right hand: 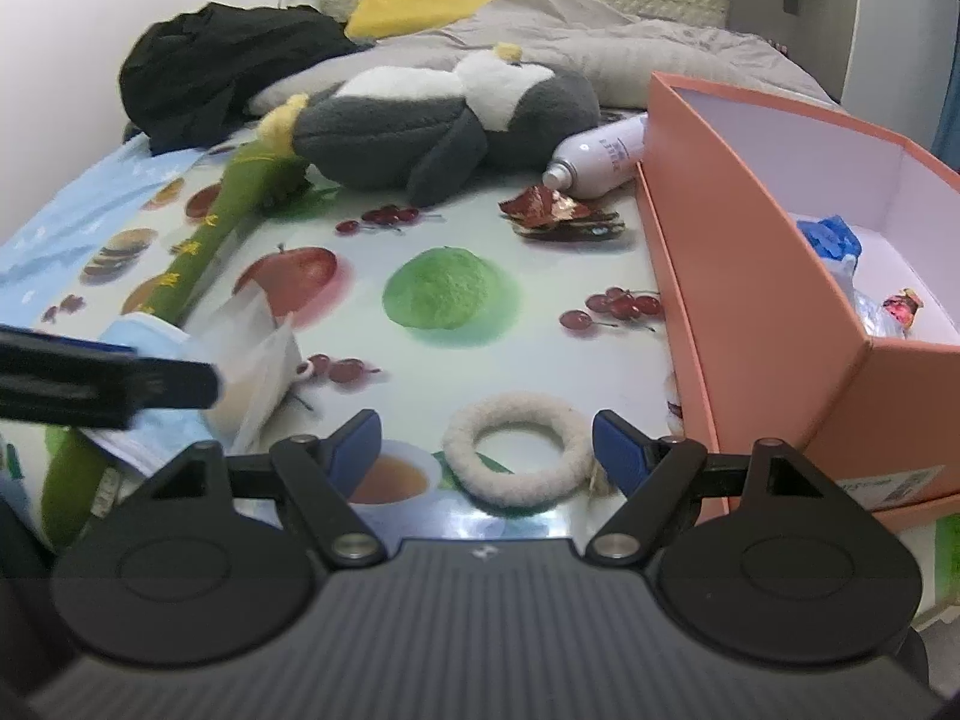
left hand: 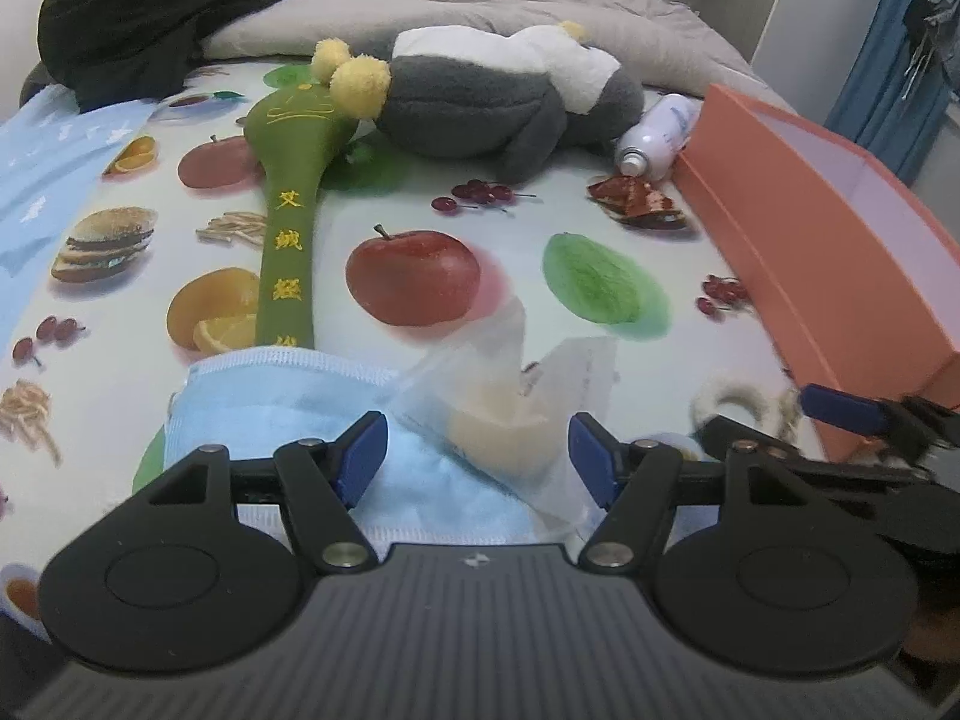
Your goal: Organize soft objects
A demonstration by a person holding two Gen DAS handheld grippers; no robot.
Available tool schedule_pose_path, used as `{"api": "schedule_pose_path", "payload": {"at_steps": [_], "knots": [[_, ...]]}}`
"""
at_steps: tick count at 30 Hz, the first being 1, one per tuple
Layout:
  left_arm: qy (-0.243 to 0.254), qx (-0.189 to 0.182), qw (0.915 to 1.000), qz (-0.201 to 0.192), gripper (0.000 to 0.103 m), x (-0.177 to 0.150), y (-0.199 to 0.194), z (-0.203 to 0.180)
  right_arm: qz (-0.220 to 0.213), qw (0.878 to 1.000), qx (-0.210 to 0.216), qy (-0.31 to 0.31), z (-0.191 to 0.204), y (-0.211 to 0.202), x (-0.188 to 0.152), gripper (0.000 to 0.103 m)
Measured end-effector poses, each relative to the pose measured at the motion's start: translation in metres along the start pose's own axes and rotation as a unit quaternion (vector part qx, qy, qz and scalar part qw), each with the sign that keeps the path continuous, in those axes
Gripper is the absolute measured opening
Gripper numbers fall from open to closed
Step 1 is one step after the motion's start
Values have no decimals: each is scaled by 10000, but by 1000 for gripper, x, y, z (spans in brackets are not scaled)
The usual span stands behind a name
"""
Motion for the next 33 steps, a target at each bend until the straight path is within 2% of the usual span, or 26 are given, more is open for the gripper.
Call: {"api": "schedule_pose_path", "payload": {"at_steps": [2,5,8,10,12,13,16,18,21,26,33], "knots": [[-15,72,10000,28,72,2,8,1,-52,10000,-12,64,-1,-2,0,79],[-32,57,10000,54,72,3,19,2,126,9997,96,191,-3,7,-3,78],[47,53,9999,102,72,4,27,-1,260,9994,60,227,-3,16,-7,69],[47,1,9999,146,70,3,30,-3,302,9993,-10,213,-4,20,-9,68],[50,-61,9999,146,63,3,32,-4,290,9994,-9,204,-5,22,-11,64],[40,-79,9998,161,56,3,33,-5,294,9994,-19,198,-6,22,-12,62],[2,-211,9996,178,39,2,34,-7,303,9994,-112,126,-7,23,-11,44],[-13,-210,9997,132,33,2,34,-8,301,9993,-110,173,-11,22,-10,24],[-31,-210,9998,55,25,2,32,-11,295,9992,-110,241,-16,21,-8,15],[-125,-189,9997,-113,18,7,21,-12,208,9991,-77,368,-22,14,-3,11],[-182,-241,9990,-333,17,20,-4,-21,43,9991,26,415,-23,-6,11,11]]}}
Point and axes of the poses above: each gripper's, at about its wrist camera, not at the fingertips, and y roughly the way its jaws point, z to its left, x to its top, the point moved 1 cm from there along y, roughly the way its jaws point, and after that the axes turned 1 degree about z, right-handed, at the moved point
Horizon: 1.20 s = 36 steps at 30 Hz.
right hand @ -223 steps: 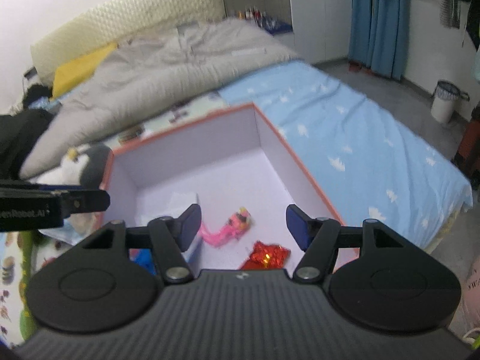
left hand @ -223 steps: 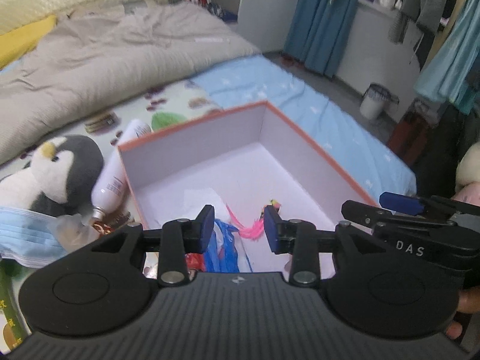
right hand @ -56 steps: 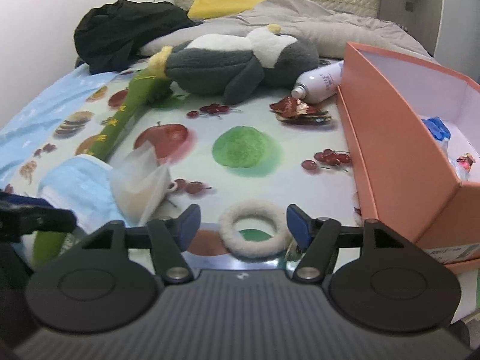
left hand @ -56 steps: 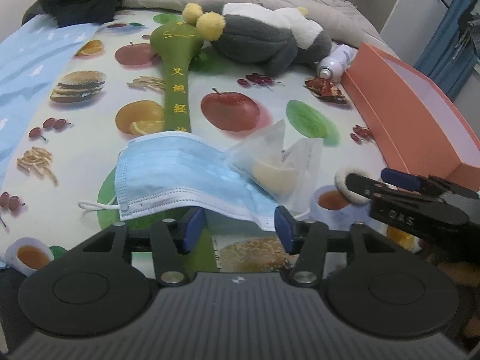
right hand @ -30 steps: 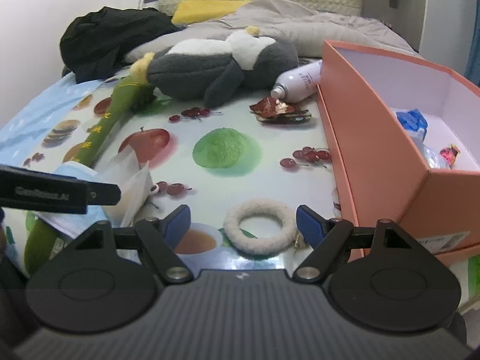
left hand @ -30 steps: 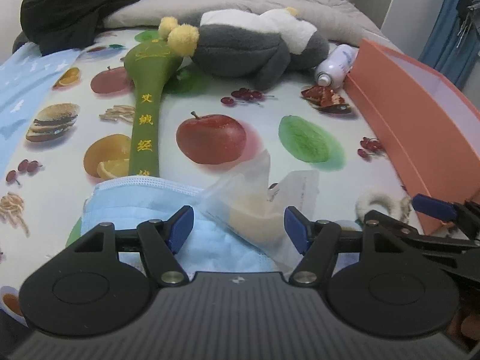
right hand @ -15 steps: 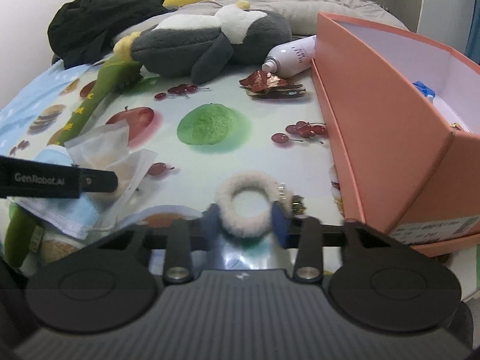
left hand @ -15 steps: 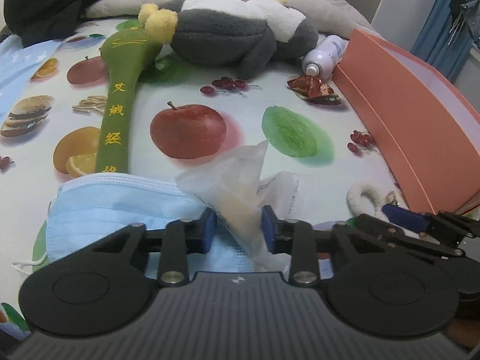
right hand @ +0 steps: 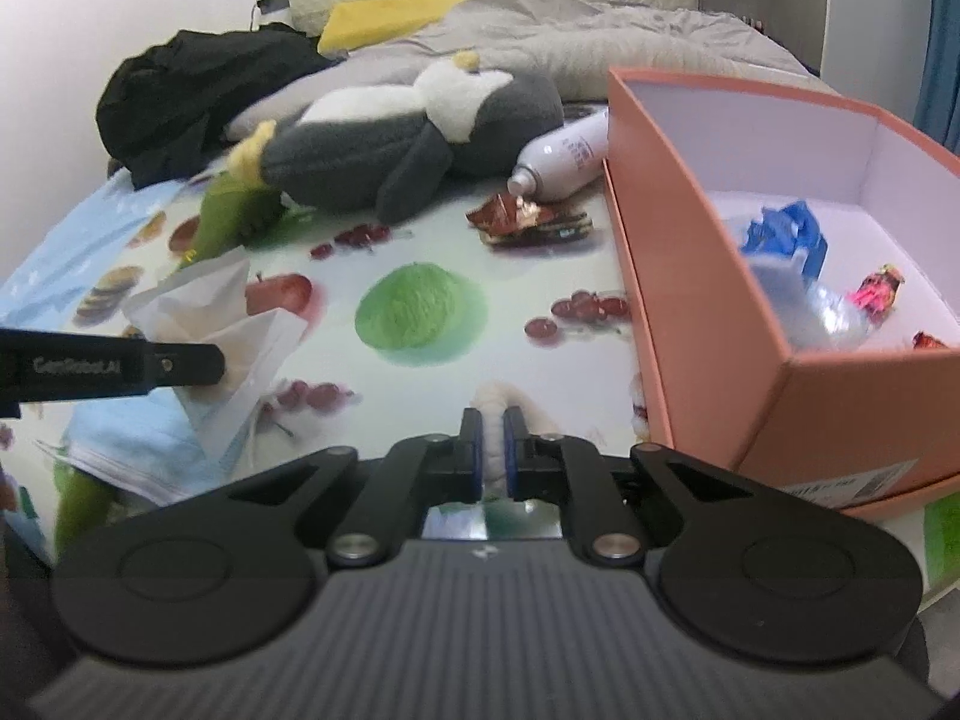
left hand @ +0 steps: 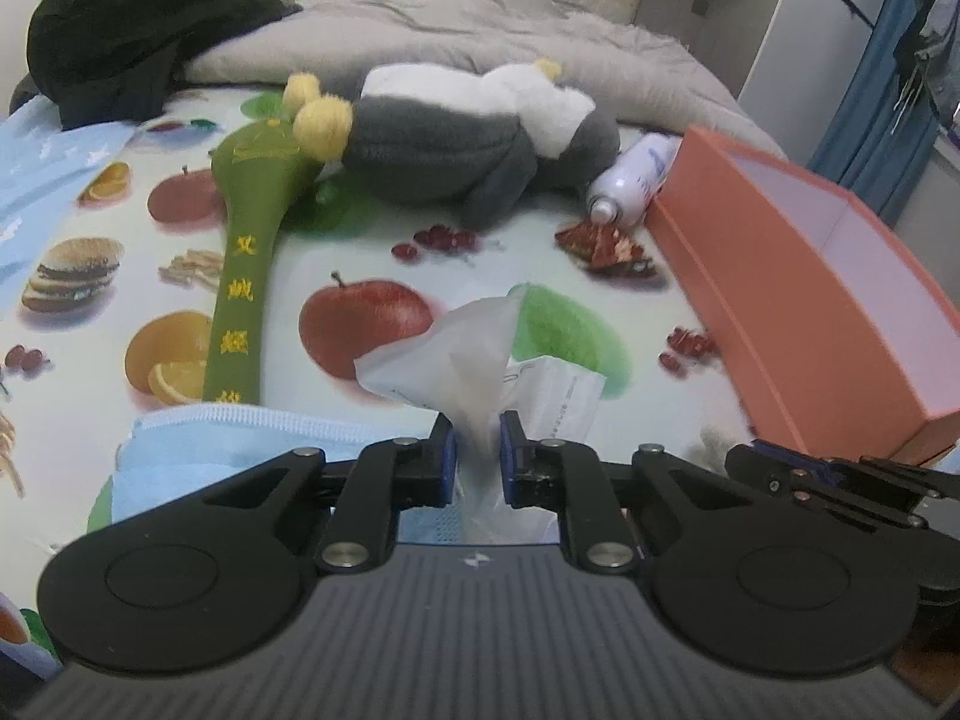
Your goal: Organize soft objects
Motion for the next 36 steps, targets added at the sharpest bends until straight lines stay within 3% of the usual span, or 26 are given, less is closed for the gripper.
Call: {"api": "schedule_pose_path", "payload": {"at_steps": [9,18,25,36], "knots": [[-19,-180,9997,-133,17,26,-29,-25,-166,9993,249,205,-10,-33,33,10],[-2,-345,9987,-363,17,74,-59,-55,-479,9971,537,251,-20,-70,75,10],[100,-583,9967,-557,17,113,-81,-92,-820,9949,530,233,-37,-99,110,10],[660,-1053,9888,-821,17,162,-94,-174,-1453,9877,142,556,-87,-136,149,10]]}}
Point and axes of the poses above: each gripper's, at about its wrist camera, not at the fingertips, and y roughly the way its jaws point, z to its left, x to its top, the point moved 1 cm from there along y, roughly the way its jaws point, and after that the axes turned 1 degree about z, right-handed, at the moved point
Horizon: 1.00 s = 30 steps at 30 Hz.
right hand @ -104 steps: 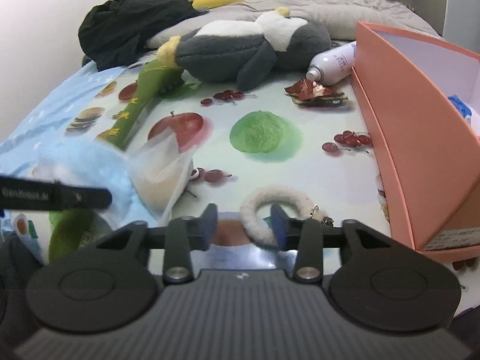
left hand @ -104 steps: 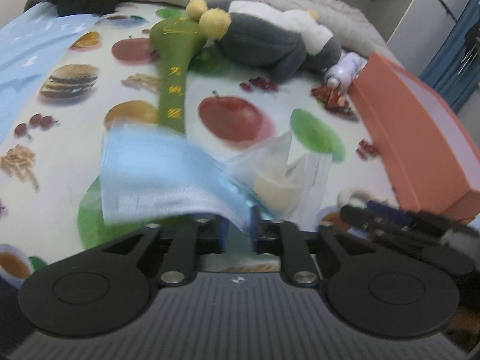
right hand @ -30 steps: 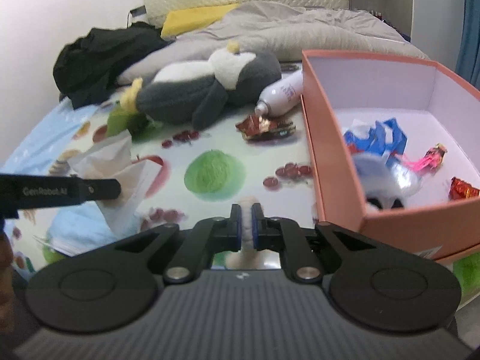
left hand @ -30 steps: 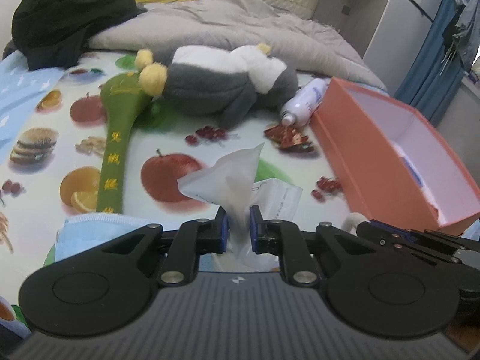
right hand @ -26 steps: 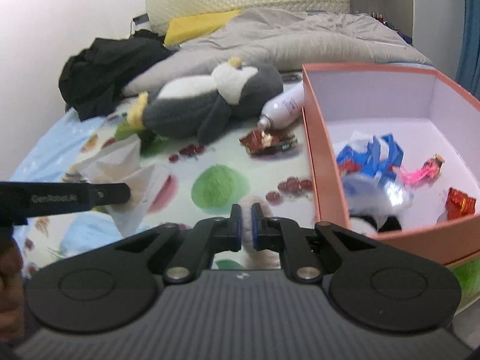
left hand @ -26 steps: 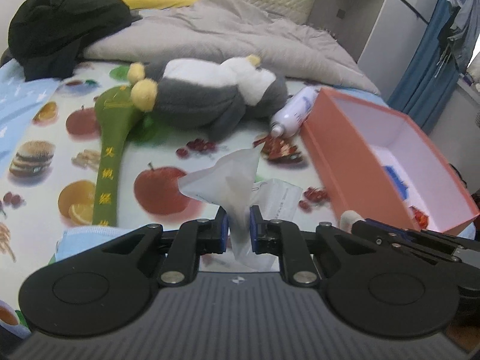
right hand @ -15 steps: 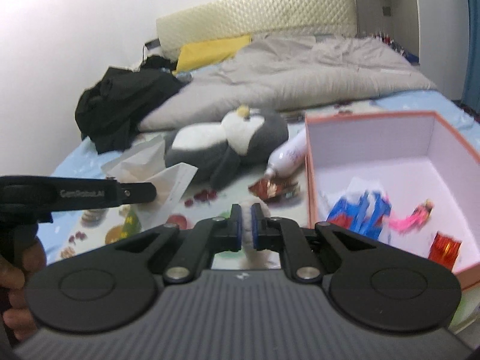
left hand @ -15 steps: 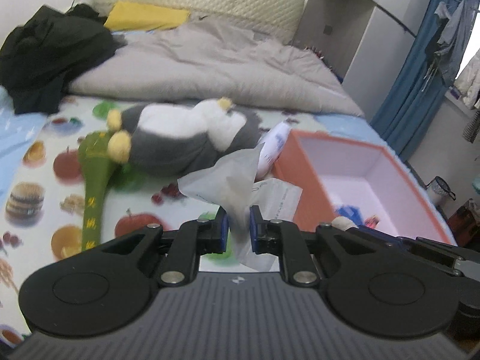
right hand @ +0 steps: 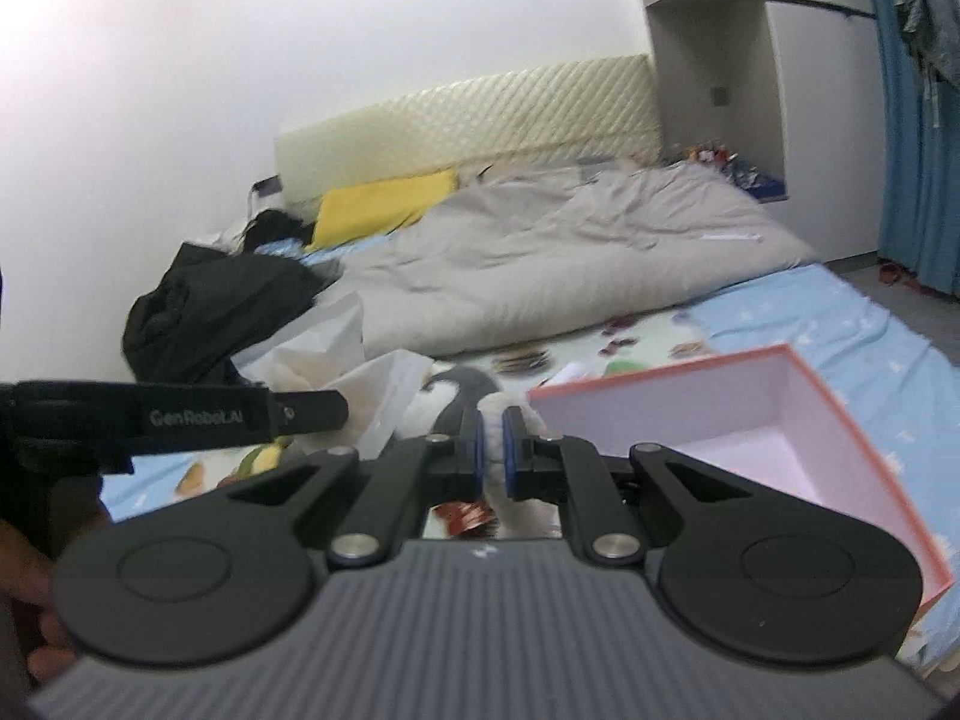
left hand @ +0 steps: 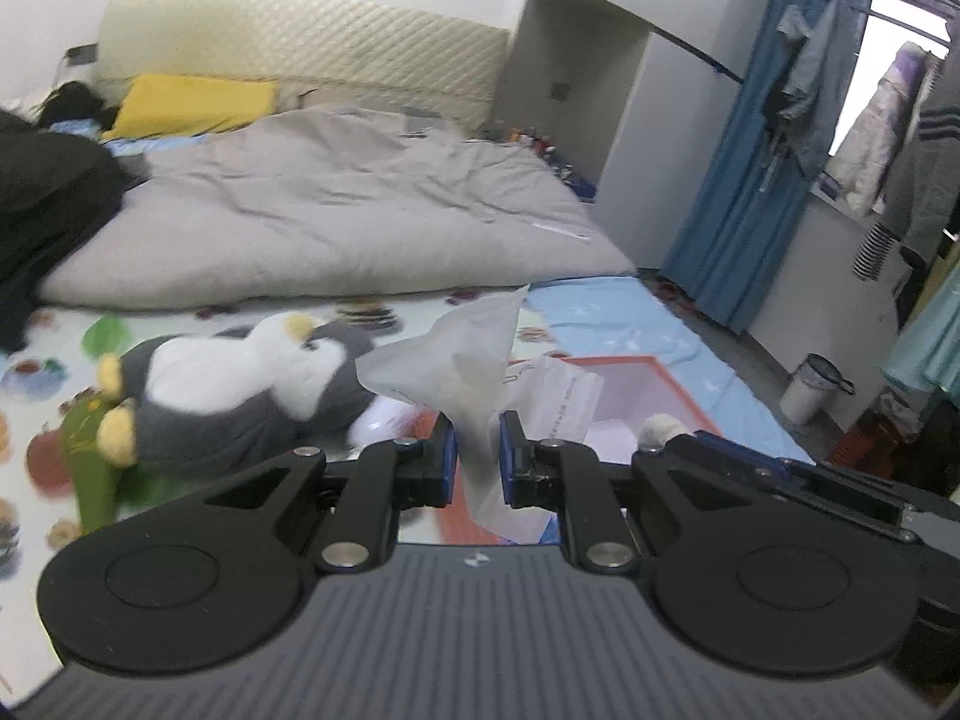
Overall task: Organize soft objects
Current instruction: 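Carry the tissue and white ring into the pink box and open both grippers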
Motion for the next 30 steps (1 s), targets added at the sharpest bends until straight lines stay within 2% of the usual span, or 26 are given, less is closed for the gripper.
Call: {"api": "schedule_pose_path", "payload": {"at_steps": [7,13,22,30], "knots": [[202,-296,9991,207,17,8,38,-46,36,9988,-447,183,-48,0,9,10],[321,-493,9964,618,17,-2,91,-76,325,9961,-721,394,-89,16,-2,10],[459,-615,9877,1366,17,-33,172,-86,1002,9875,-992,699,-134,51,-42,11],[507,-620,9806,1791,18,-58,203,-84,1459,9789,-1070,952,-157,69,-73,13]]}}
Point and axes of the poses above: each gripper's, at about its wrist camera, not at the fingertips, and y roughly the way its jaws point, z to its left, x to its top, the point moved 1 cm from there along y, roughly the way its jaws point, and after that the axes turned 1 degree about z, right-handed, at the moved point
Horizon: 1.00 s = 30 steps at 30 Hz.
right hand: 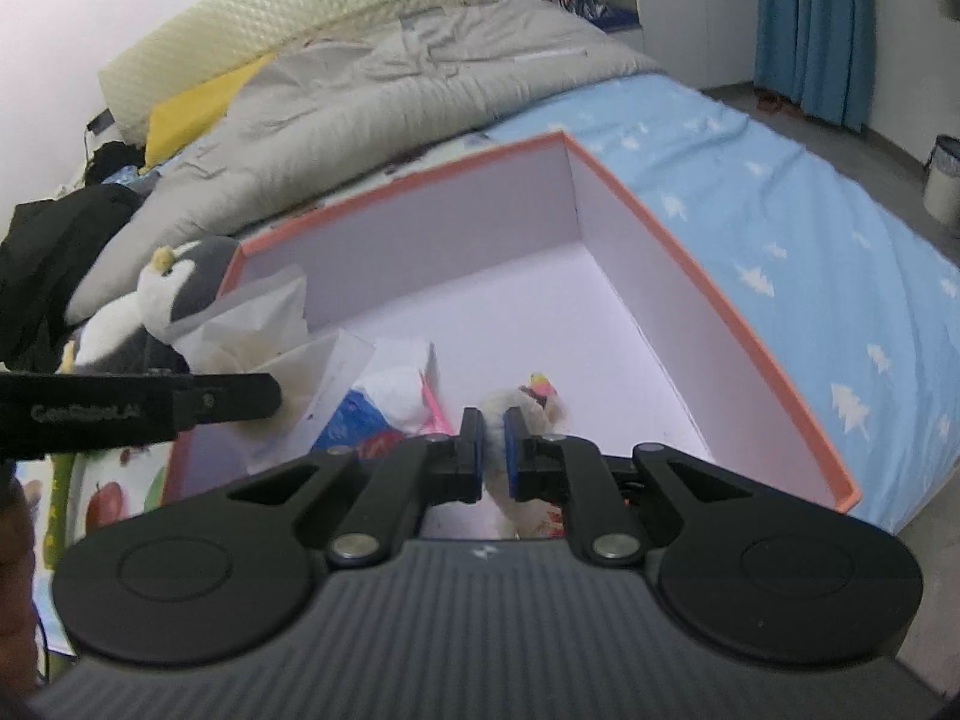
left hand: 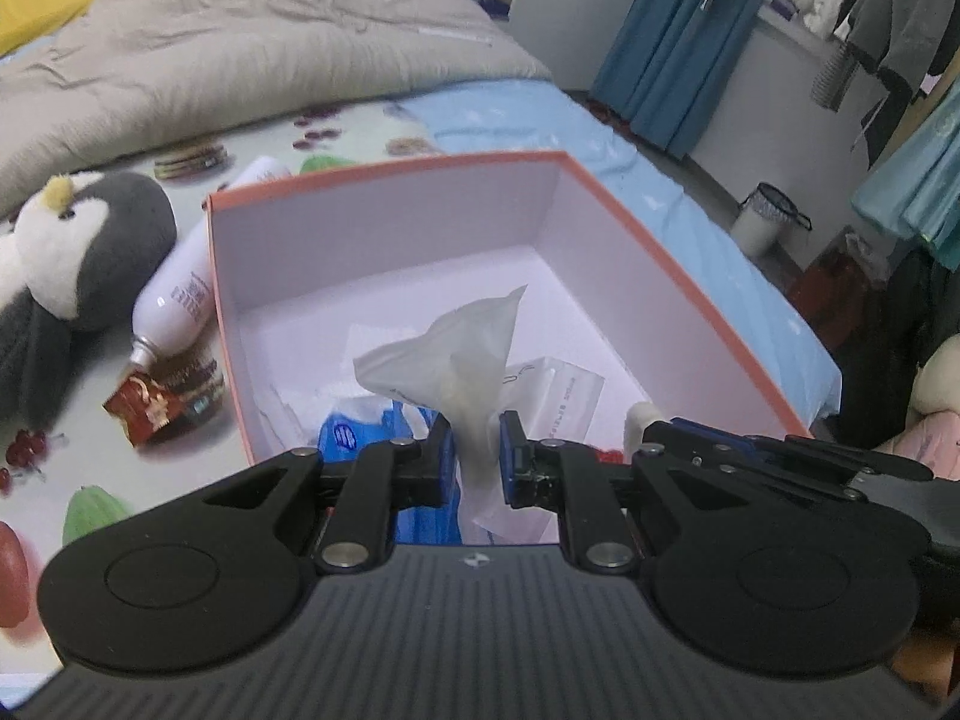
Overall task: Organize soft objects
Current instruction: 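Carry the tissue and white ring into the pink box and open both grippers, then withdraw both tools from the box back over the fruit-print sheet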
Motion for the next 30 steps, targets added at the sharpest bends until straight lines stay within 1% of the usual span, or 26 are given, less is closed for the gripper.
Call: {"api": "schedule_pose_path", "payload": {"at_steps": [1,2,3,4,5,11,19,25,30], "knots": [[13,-14,10000,51,22,1,3,1,32,10000,-1,37,-1,1,-2,15],[24,-19,9999,120,30,0,5,2,71,9999,-8,74,-2,2,-3,18],[1,-2,9999,157,37,0,6,3,101,9999,-20,99,-2,1,-3,27],[-16,23,9999,158,48,-1,6,5,124,9998,-15,126,-3,1,-4,33],[-19,40,9999,135,50,-3,3,5,112,9998,26,147,-4,0,-3,38],[1,69,9999,-147,52,-5,-31,4,-131,9997,169,120,3,-23,3,40],[-27,147,9971,-741,54,-14,-107,5,-624,9973,372,-51,29,-74,10,40],[-117,252,9938,-1080,56,-36,-161,17,-873,9947,512,-200,54,-108,5,40],[-196,304,9904,-1336,56,-61,-206,29,-1049,9920,609,-353,78,-134,-5,40]]}}
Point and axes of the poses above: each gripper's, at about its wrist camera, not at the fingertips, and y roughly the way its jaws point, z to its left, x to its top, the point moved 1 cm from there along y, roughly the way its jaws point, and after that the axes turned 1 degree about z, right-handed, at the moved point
